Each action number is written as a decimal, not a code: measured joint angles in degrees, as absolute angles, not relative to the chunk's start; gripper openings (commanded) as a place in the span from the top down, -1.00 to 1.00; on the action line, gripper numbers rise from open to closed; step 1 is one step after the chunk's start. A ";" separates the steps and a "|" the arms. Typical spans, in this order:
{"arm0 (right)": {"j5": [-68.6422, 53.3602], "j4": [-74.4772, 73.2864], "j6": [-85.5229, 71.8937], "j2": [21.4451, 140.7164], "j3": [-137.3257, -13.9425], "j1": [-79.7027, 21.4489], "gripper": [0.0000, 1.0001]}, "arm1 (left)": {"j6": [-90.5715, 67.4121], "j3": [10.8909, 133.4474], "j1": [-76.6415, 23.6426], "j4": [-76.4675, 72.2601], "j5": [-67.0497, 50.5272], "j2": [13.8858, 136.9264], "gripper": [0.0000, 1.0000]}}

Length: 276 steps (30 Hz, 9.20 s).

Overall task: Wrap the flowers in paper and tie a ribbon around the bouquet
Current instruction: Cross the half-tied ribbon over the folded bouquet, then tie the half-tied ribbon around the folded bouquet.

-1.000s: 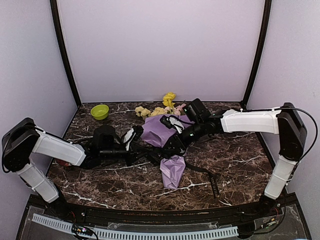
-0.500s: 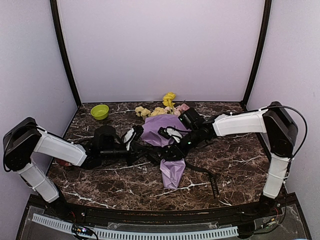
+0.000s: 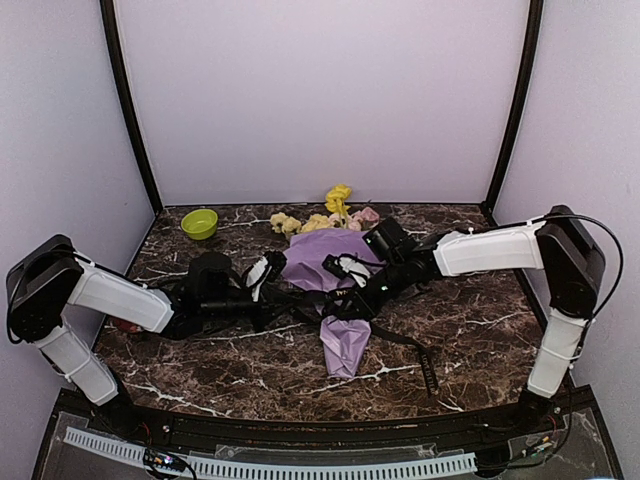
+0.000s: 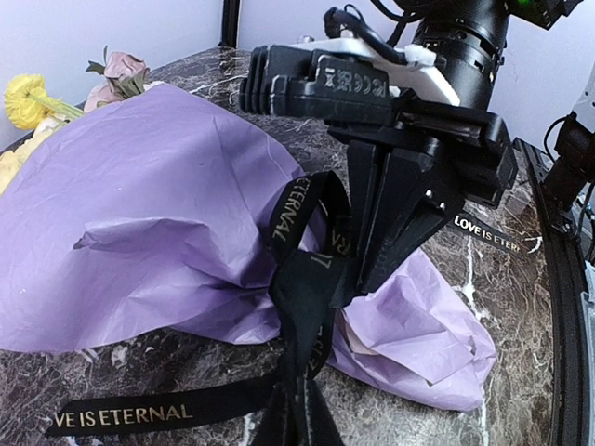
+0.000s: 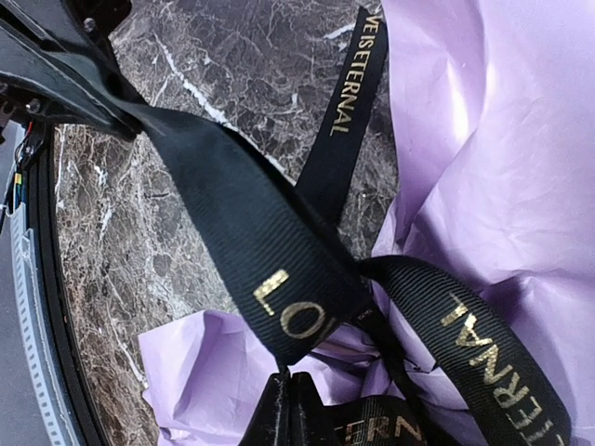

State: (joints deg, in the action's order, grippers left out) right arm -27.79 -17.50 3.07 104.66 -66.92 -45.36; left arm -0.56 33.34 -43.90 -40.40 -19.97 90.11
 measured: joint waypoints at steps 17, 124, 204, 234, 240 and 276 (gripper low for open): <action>-27.44 -20.47 1.08 105.54 -71.53 -45.32 1.00 | -0.47 32.62 -43.90 -40.18 -17.02 90.08 1.00; -34.11 -21.98 -3.51 111.00 -74.48 -38.70 1.00 | 14.37 58.06 -42.83 -17.50 -25.74 108.12 0.03; -41.65 -25.41 -1.98 115.77 -82.54 -34.48 0.76 | 19.29 50.04 -51.03 -46.22 -7.57 112.92 1.00; -41.69 -27.05 -0.78 115.83 -80.44 -36.86 1.00 | 18.85 49.32 -51.03 -47.57 -7.35 112.92 1.00; -40.58 -26.35 -2.26 115.81 -80.44 -37.08 1.00 | 18.31 49.25 -51.00 -46.96 -7.44 112.79 0.65; -32.88 -18.41 -12.78 110.26 -76.12 -37.12 1.00 | 10.41 44.84 -44.82 -6.04 -0.34 97.38 0.03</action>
